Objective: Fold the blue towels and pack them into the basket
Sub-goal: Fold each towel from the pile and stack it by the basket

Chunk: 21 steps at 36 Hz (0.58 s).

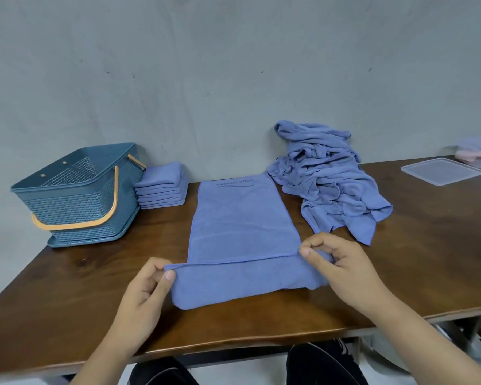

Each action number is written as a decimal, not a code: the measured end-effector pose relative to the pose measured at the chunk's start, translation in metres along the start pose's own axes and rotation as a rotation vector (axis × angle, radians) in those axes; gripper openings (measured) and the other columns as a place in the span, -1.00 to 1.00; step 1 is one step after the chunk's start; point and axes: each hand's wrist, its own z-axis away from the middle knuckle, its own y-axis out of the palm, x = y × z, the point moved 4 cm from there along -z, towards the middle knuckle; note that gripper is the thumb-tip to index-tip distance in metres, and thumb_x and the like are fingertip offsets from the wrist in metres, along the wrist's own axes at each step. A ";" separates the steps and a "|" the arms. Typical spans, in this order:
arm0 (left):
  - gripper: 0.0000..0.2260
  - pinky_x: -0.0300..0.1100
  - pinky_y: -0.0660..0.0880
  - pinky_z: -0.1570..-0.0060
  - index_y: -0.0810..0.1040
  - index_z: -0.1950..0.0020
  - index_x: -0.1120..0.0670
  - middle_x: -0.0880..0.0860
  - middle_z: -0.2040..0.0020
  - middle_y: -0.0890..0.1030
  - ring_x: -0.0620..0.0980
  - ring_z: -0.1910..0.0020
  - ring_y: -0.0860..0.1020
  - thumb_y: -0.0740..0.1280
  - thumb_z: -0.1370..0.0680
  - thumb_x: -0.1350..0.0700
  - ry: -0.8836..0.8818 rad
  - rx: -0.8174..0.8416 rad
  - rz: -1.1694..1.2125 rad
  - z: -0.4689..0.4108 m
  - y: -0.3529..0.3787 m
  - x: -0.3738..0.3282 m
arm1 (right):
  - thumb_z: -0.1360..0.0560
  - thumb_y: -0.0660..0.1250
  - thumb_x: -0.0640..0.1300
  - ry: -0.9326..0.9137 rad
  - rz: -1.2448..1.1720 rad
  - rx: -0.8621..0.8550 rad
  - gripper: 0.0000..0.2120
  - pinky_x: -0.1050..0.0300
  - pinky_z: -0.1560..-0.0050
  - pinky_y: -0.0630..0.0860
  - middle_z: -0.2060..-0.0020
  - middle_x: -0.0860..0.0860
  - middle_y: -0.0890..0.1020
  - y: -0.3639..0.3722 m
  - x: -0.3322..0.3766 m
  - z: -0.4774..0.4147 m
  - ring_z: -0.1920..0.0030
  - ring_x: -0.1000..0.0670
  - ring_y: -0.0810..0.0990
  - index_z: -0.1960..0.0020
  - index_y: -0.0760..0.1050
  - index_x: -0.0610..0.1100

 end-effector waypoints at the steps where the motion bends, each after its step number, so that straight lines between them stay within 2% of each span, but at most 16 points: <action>1: -0.60 -0.25 0.53 0.07 0.58 -0.18 0.06 0.04 0.05 0.67 -0.04 0.07 0.63 0.32 -0.67 -0.27 -0.019 0.008 0.021 -0.001 0.000 0.001 | -0.61 0.37 0.23 0.010 -0.021 0.004 -0.77 0.19 0.00 0.56 0.04 0.06 0.73 0.002 0.000 -0.002 0.06 0.00 0.68 -0.08 0.69 0.12; 2: -0.60 -0.17 0.54 0.05 0.57 -0.18 0.06 0.06 0.01 0.68 -0.02 0.05 0.64 0.32 -0.67 -0.27 -0.049 0.013 0.045 -0.002 0.000 0.003 | -0.61 0.39 0.21 0.027 -0.040 0.016 -0.78 0.24 -0.05 0.55 0.03 0.05 0.73 0.005 -0.001 -0.005 0.01 0.03 0.68 -0.08 0.69 0.11; 4: -0.59 -0.05 0.55 0.05 0.57 -0.20 0.07 0.09 -0.03 0.69 0.03 0.02 0.65 0.31 -0.67 -0.27 -0.097 0.025 0.071 -0.004 -0.001 0.007 | -0.60 0.41 0.21 0.089 -0.069 0.050 -0.77 0.14 -0.08 0.53 0.13 -0.01 0.71 0.010 -0.008 -0.011 0.05 0.03 0.68 -0.09 0.69 0.09; 6: -0.59 -0.11 0.59 0.04 0.58 -0.22 0.06 0.06 -0.05 0.70 0.06 -0.01 0.68 0.29 -0.69 -0.28 -0.099 0.025 0.039 -0.007 0.000 0.008 | -0.55 0.46 0.25 0.162 -0.115 0.084 -0.71 0.03 -0.01 0.46 0.25 -0.24 0.59 0.013 -0.019 -0.017 0.21 -0.10 0.55 -0.10 0.68 0.07; 7: -0.59 -0.10 0.59 0.01 0.59 -0.24 0.04 0.06 -0.06 0.71 0.07 -0.03 0.69 0.28 -0.69 -0.28 -0.097 0.020 0.021 -0.009 0.001 0.009 | -0.52 0.51 0.26 0.195 -0.144 0.107 -0.68 0.04 -0.01 0.44 0.26 -0.29 0.53 0.014 -0.024 -0.018 0.24 -0.09 0.50 -0.12 0.67 0.07; 9: -0.58 0.02 0.56 -0.04 0.60 -0.25 0.01 0.06 -0.07 0.71 0.07 -0.05 0.69 0.26 -0.68 -0.31 -0.105 0.010 -0.001 -0.014 0.002 0.009 | -0.45 0.60 0.20 0.261 -0.248 0.181 -0.60 0.13 -0.08 0.53 0.18 -0.10 0.64 0.018 -0.034 -0.019 0.12 0.00 0.64 -0.21 0.65 0.09; 10: -0.58 0.06 0.54 -0.04 0.60 -0.24 0.00 0.05 -0.06 0.71 0.08 -0.05 0.69 0.26 -0.68 -0.32 -0.108 0.005 -0.004 -0.016 0.003 0.010 | -0.45 0.63 0.12 0.289 -0.307 0.233 -0.58 0.15 -0.13 0.59 0.05 0.01 0.71 0.022 -0.037 -0.018 -0.03 0.03 0.71 -0.26 0.64 0.10; 12: -0.58 0.08 0.51 -0.04 0.61 -0.21 -0.01 0.03 -0.03 0.71 0.08 -0.03 0.67 0.24 -0.68 -0.32 -0.107 -0.010 -0.010 -0.020 0.004 0.011 | -0.49 0.63 -0.03 0.313 -0.317 0.293 -0.55 0.13 -0.22 0.63 -0.16 0.05 0.73 0.028 -0.044 -0.018 -0.21 -0.02 0.72 -0.33 0.60 0.11; 15: -0.62 0.08 0.51 -0.03 0.62 -0.19 -0.03 0.01 0.00 0.69 0.06 -0.01 0.65 0.22 -0.69 -0.29 -0.097 -0.046 -0.015 -0.028 0.005 0.010 | -0.55 0.56 -0.02 0.336 -0.266 0.240 -0.66 0.09 -0.28 0.63 -0.13 0.03 0.74 0.030 -0.050 -0.024 -0.20 -0.04 0.72 -0.30 0.63 0.15; 19: -0.64 -0.04 0.50 0.02 0.61 -0.17 -0.02 0.01 0.02 0.69 -0.05 0.05 0.64 0.22 -0.69 -0.26 -0.085 -0.110 0.019 -0.049 0.005 0.007 | -0.61 0.47 0.00 0.374 -0.361 0.102 -0.79 -0.05 -0.32 0.57 -0.10 -0.08 0.75 0.030 -0.054 -0.041 -0.20 -0.10 0.71 -0.24 0.67 0.09; 21: -0.65 -0.06 0.50 0.02 0.61 -0.17 0.00 0.02 0.01 0.69 -0.07 0.04 0.63 0.23 -0.70 -0.24 -0.070 -0.134 0.041 -0.067 0.006 0.005 | -0.63 0.44 0.01 0.359 -0.366 0.028 -0.85 0.02 -0.28 0.56 -0.07 -0.05 0.76 0.030 -0.054 -0.058 -0.19 -0.06 0.71 -0.18 0.70 0.08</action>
